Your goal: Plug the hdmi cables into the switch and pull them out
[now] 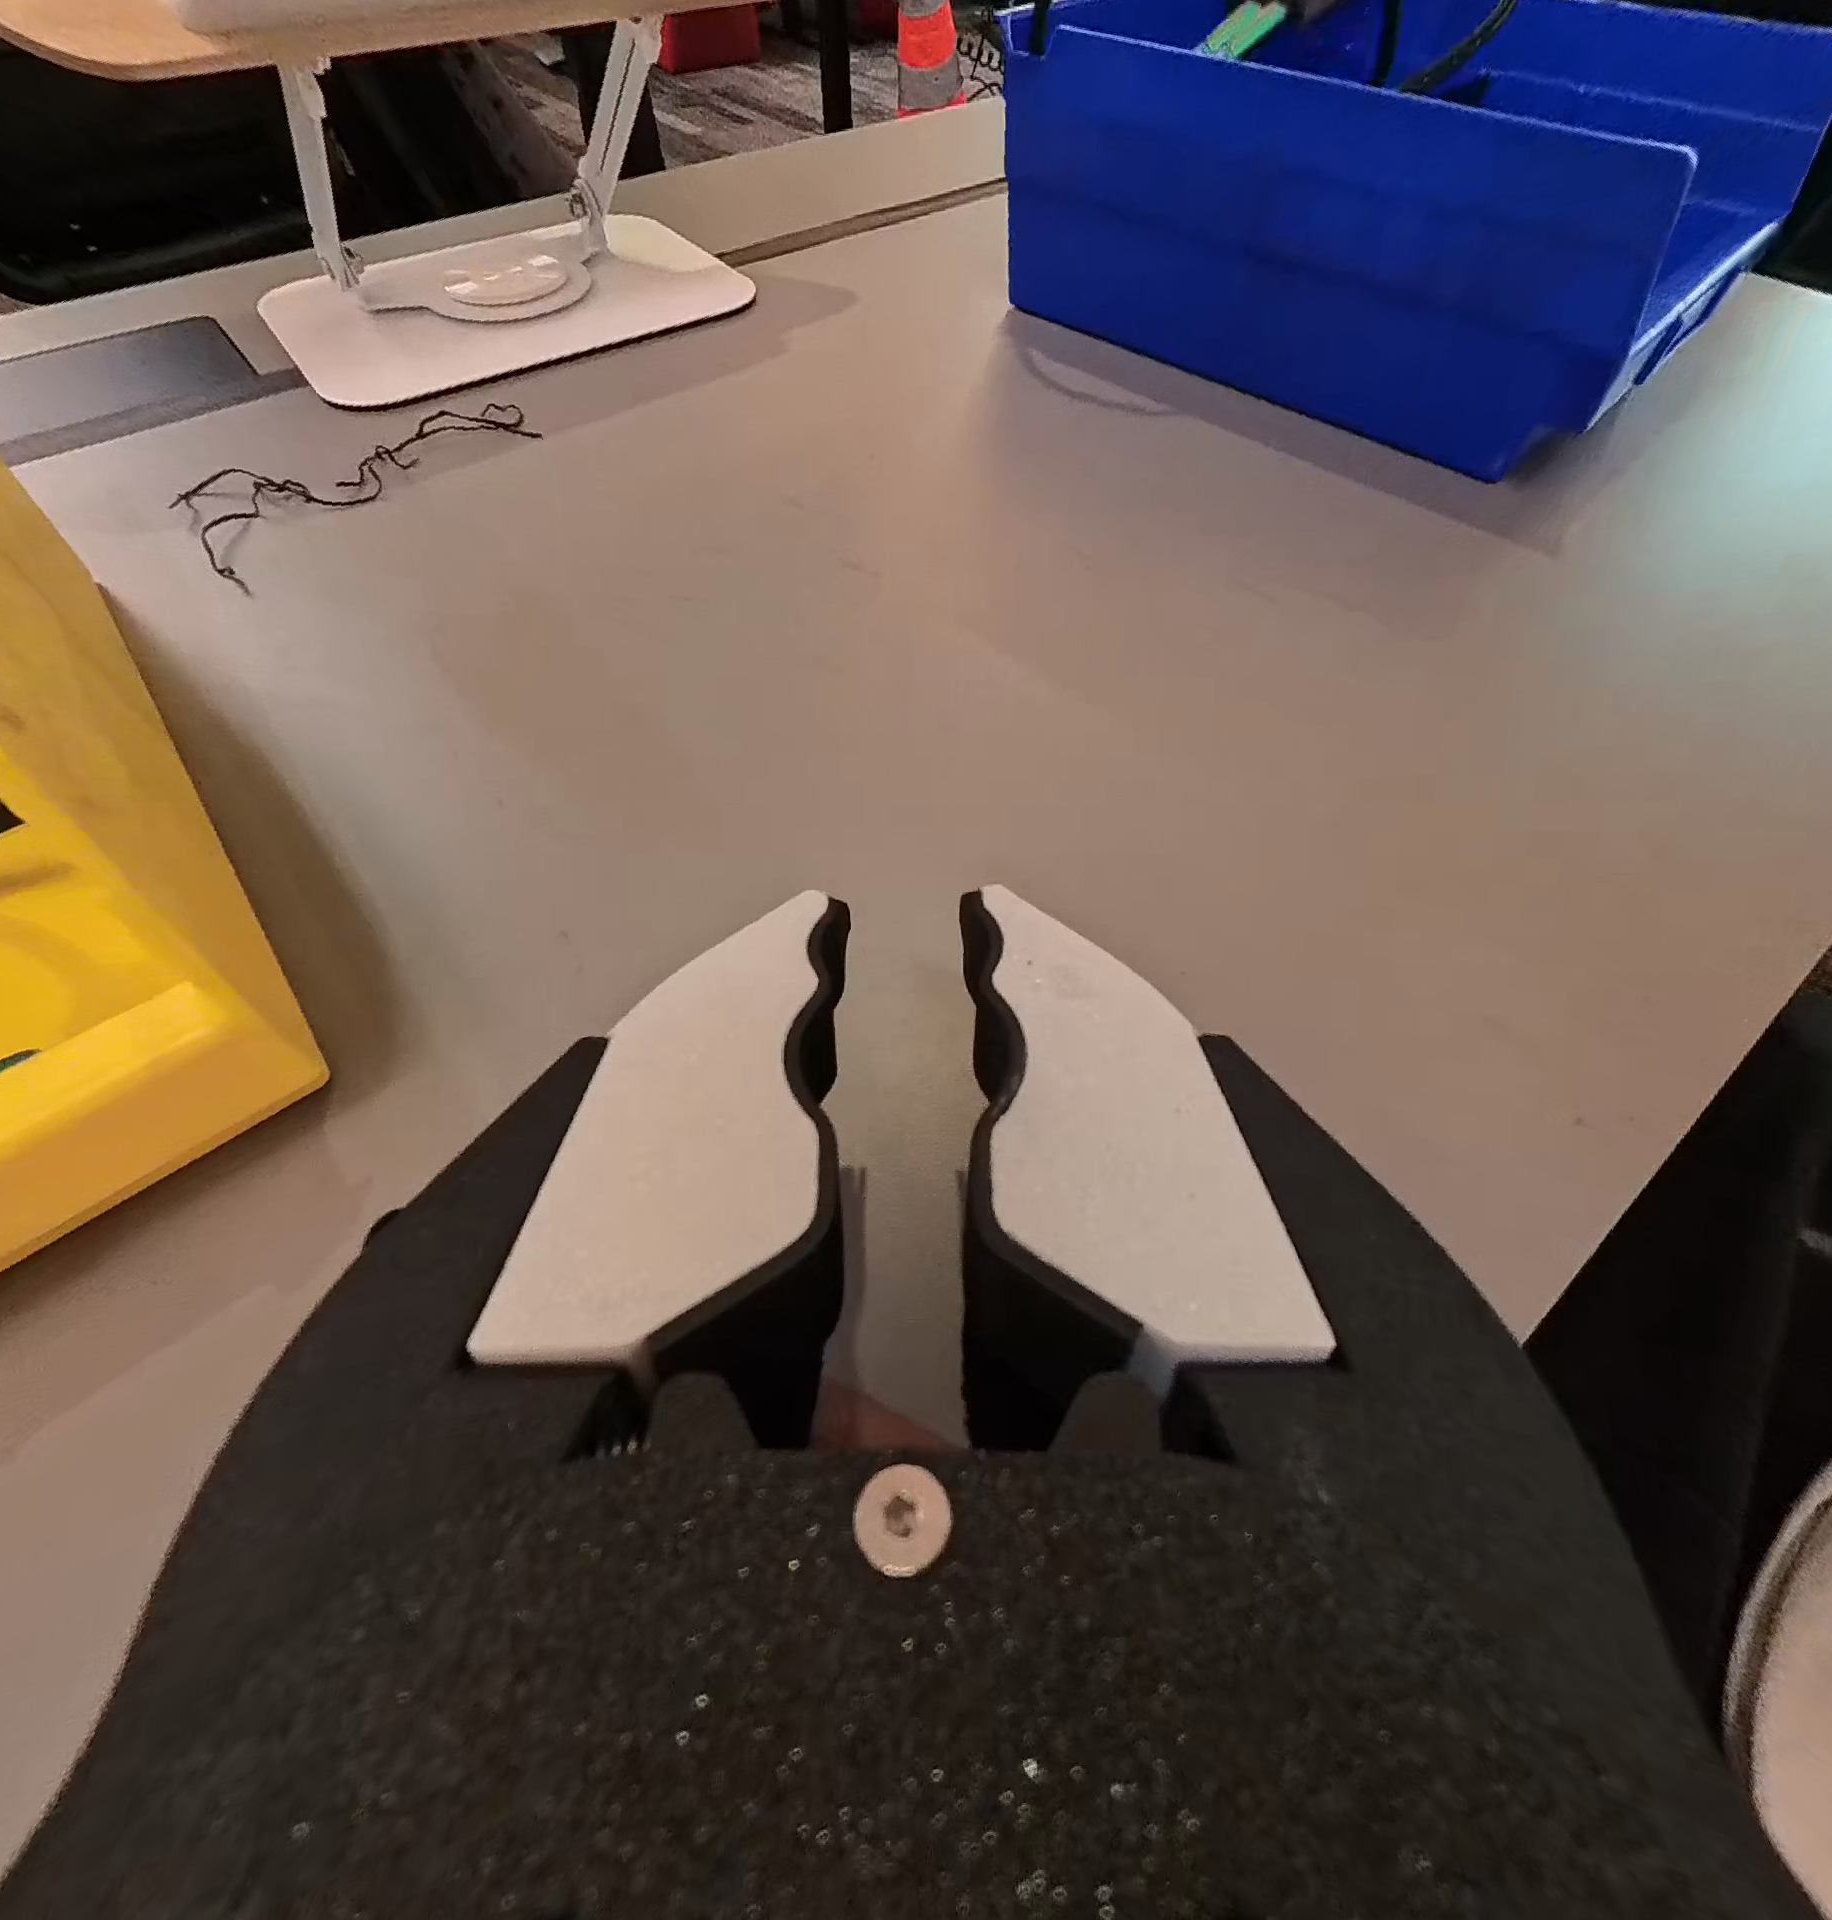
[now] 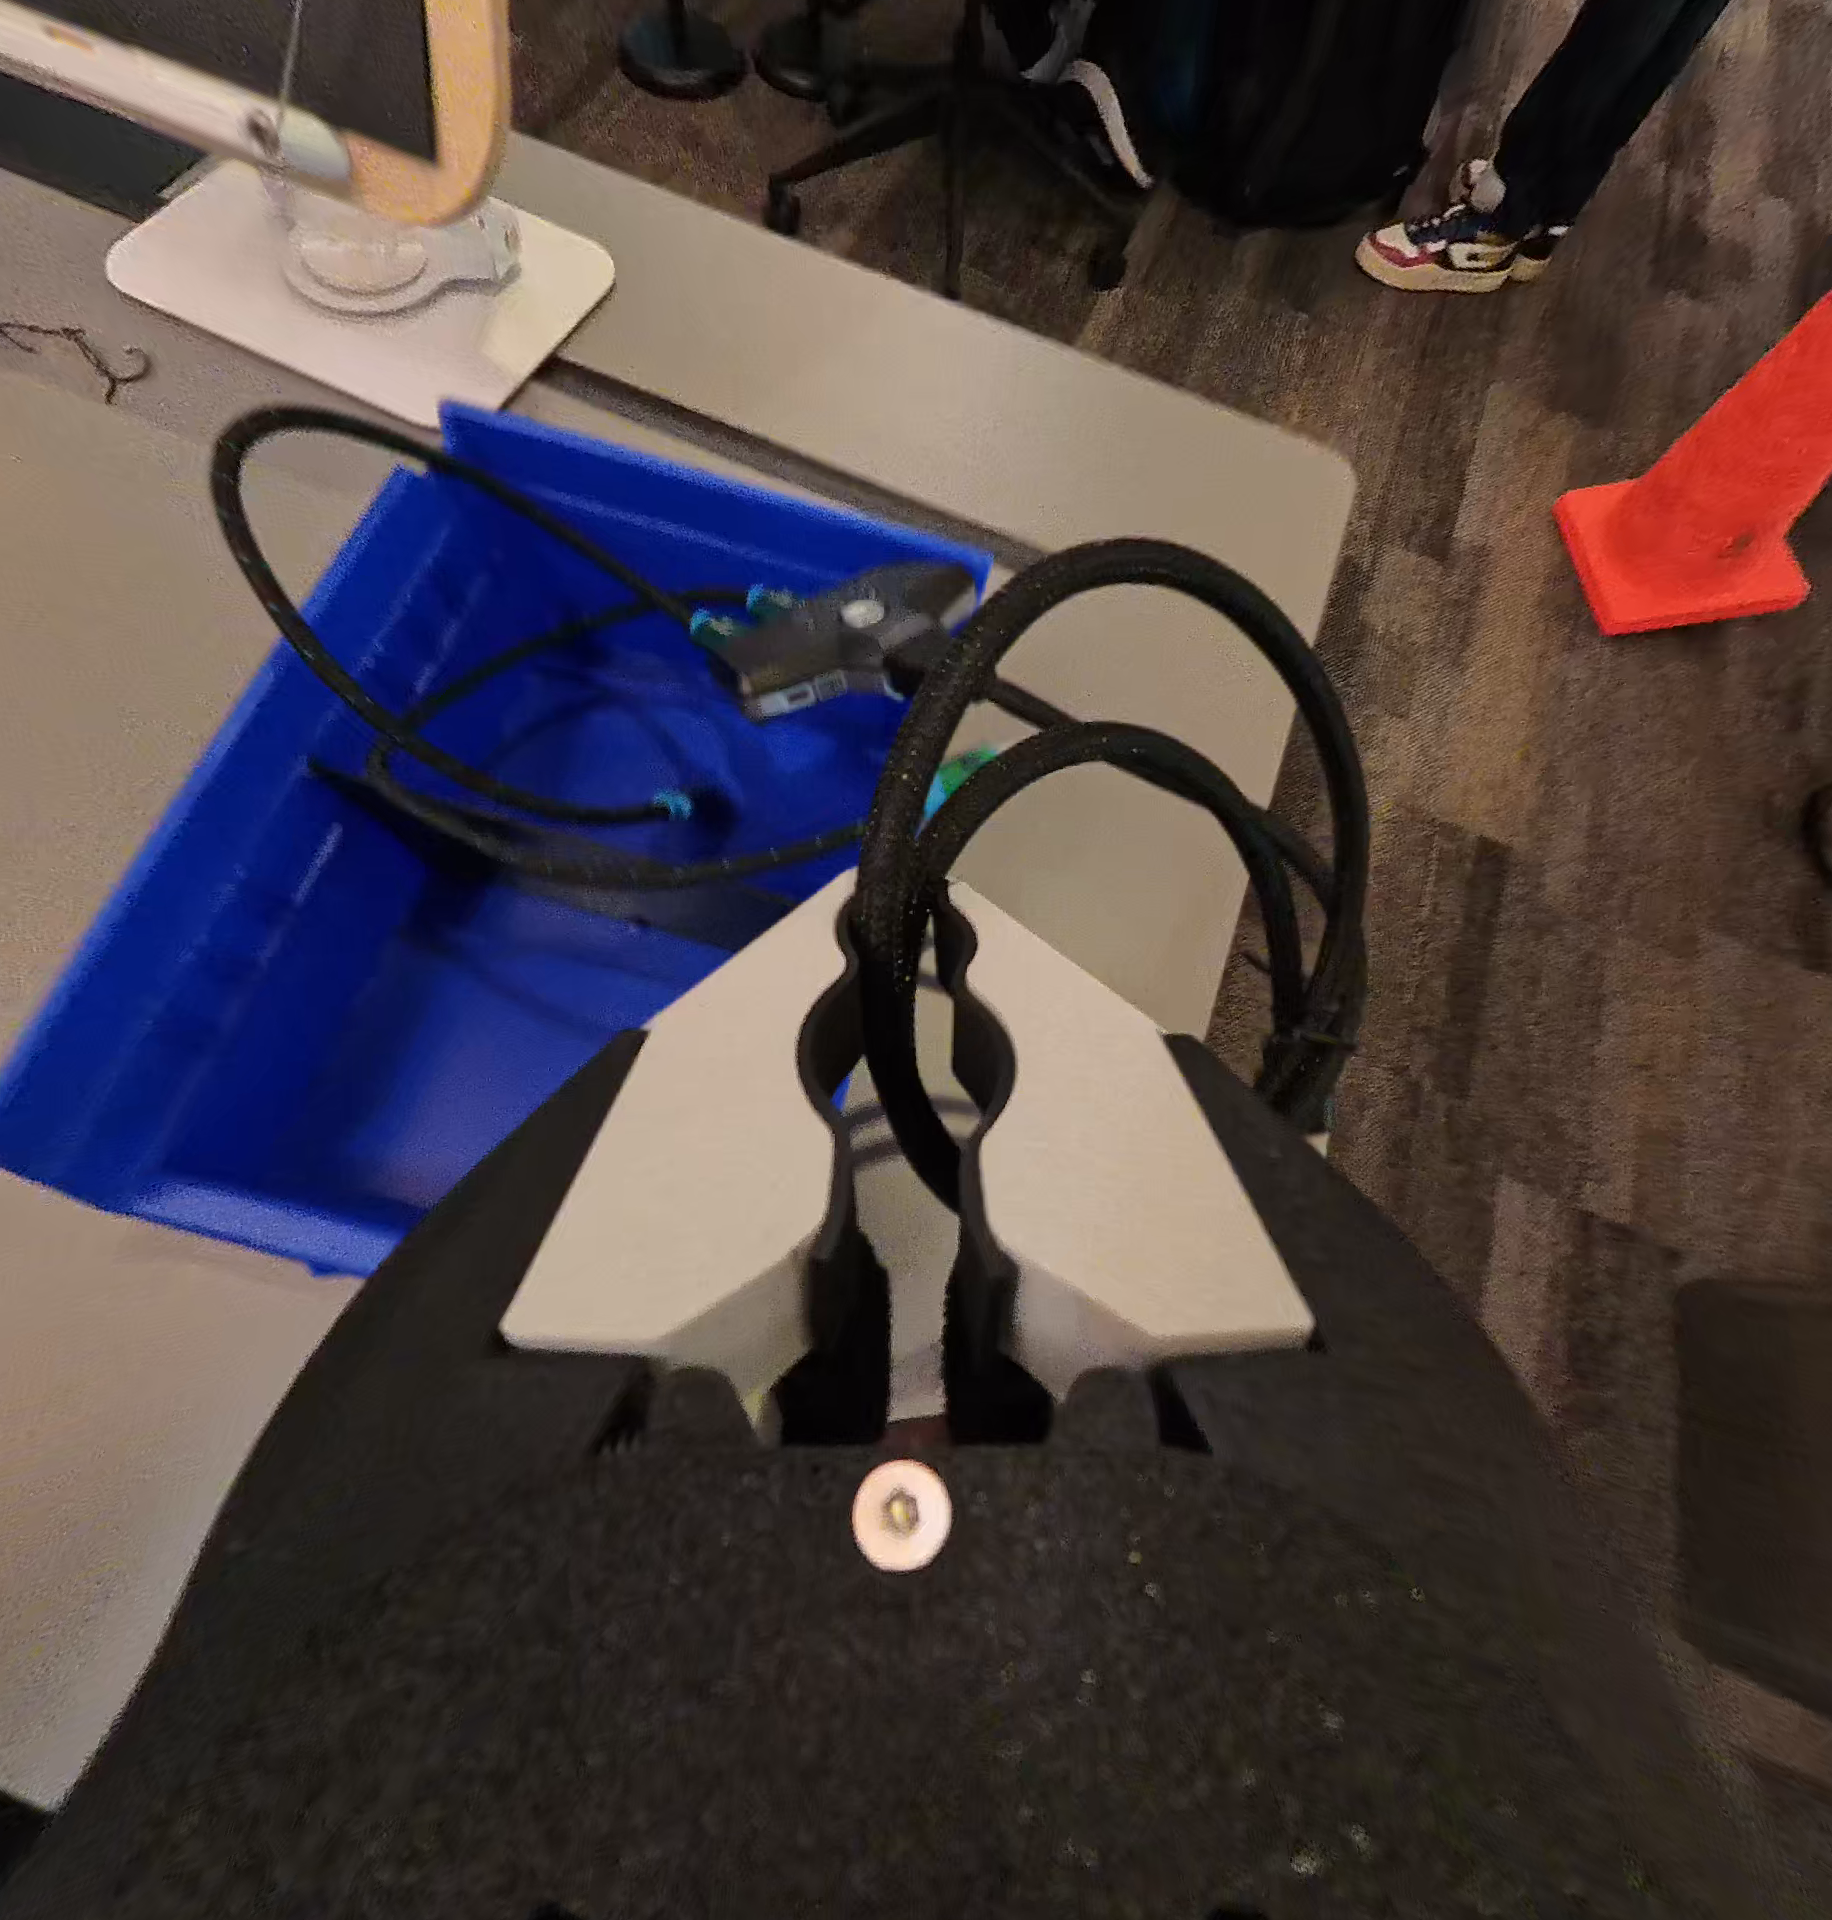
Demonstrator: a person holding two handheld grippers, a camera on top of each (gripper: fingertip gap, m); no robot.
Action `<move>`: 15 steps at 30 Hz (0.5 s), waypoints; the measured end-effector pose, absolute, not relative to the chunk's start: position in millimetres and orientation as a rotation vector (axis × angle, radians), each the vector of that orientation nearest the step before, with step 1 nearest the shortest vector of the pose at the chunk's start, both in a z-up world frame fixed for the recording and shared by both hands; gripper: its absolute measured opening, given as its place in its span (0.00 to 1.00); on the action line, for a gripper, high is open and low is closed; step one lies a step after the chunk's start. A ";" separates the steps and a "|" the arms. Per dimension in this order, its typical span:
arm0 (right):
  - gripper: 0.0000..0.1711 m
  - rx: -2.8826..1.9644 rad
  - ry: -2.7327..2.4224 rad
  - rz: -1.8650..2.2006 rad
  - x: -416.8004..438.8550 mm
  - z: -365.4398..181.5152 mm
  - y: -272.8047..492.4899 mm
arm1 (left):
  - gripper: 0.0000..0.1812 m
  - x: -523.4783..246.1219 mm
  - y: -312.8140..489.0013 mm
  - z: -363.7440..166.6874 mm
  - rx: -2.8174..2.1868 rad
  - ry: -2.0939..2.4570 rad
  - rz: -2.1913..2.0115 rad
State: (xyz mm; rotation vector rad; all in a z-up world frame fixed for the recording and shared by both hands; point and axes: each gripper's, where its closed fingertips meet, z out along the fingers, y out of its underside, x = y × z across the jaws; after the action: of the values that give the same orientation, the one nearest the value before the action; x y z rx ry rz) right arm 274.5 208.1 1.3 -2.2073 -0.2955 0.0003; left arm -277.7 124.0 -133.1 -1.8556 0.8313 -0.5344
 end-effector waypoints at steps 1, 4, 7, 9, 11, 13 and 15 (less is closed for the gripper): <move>0.06 -2.214 -0.304 -0.032 266.1 15.9 217.1 | 0.12 -277.1 123.5 -133.4 -1.855 0.836 -0.533; 0.06 -2.309 -0.313 -0.033 233.2 43.7 237.7 | 0.12 -275.2 120.6 -134.6 -1.851 0.858 -0.525; 0.07 -2.458 -0.385 -0.020 196.5 41.3 255.5 | 0.12 -273.0 117.7 -135.9 -1.848 0.881 -0.520; 0.08 -2.604 -0.460 -0.140 188.2 16.8 265.0 | 0.12 -270.4 115.8 -137.0 -1.848 0.896 -0.523; 0.08 -2.738 -0.515 -0.288 192.5 -19.4 274.2 | 0.12 -267.6 114.1 -138.4 -1.849 0.913 -0.523; 0.09 -2.862 -0.506 -0.345 200.5 -59.3 276.8 | 0.12 -265.5 111.3 -140.4 -1.850 0.934 -0.520; 0.09 -2.907 -0.497 -0.434 215.9 -85.6 276.6 | 0.12 -265.3 108.4 -141.7 -1.848 0.952 -0.510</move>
State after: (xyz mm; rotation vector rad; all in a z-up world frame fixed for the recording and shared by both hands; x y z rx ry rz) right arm 215.9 276.6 -85.6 -2.9071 -0.4973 -0.4335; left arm -265.3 108.4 -141.7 -1.8481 0.9516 -0.5105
